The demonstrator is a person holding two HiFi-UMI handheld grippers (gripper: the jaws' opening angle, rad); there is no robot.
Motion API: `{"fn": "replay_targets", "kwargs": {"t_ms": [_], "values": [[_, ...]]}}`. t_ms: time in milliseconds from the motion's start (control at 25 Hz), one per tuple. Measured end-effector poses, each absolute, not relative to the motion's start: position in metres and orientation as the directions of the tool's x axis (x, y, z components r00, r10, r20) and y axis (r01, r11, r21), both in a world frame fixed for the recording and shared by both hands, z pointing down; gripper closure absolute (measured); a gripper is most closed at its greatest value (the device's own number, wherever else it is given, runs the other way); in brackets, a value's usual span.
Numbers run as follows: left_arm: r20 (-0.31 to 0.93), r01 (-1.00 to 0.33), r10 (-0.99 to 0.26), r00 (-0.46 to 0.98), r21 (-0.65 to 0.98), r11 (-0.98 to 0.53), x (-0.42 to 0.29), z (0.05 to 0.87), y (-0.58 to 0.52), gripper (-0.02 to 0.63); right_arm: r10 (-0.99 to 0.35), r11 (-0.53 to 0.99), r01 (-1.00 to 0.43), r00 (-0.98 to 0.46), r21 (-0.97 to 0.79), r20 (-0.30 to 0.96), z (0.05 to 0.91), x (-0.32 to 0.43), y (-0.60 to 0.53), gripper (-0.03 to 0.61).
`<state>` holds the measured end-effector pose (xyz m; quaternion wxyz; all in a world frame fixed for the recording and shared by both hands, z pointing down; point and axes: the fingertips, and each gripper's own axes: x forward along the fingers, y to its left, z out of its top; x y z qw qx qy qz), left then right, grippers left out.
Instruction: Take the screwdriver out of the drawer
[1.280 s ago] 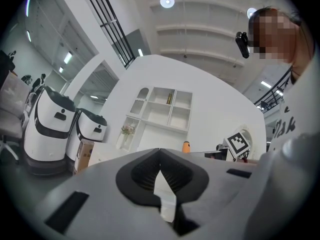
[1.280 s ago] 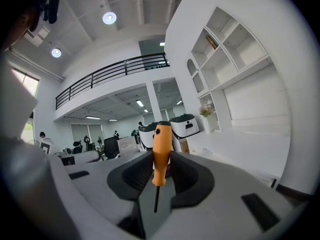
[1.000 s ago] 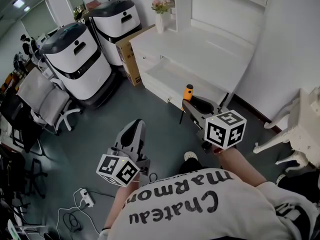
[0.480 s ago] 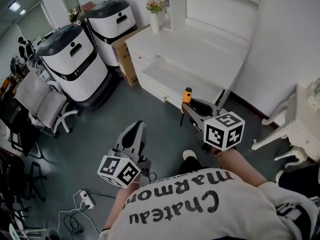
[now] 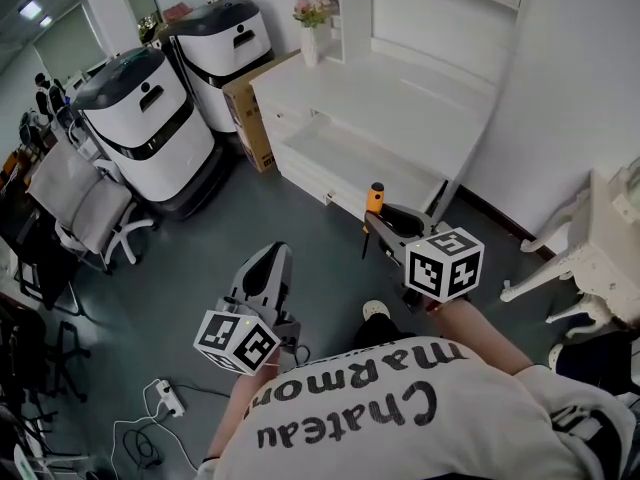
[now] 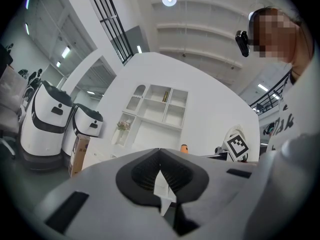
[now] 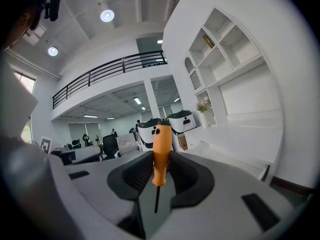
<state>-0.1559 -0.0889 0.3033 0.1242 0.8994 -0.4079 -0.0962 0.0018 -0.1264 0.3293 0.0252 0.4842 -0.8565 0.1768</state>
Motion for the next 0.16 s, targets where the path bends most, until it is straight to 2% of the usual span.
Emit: {"fn": "replay_targets", "kwargs": {"t_ms": [160], "values": [[-0.069, -0.711, -0.759, 0.647, 0.303, -0.634, -0.1582, 0.3052, -0.0884, 0.591, -0.819, 0.464, -0.838, -0.529, -0.287, 0.222, 0.3343, 0.0006, -0.1264, 0.462]]}}
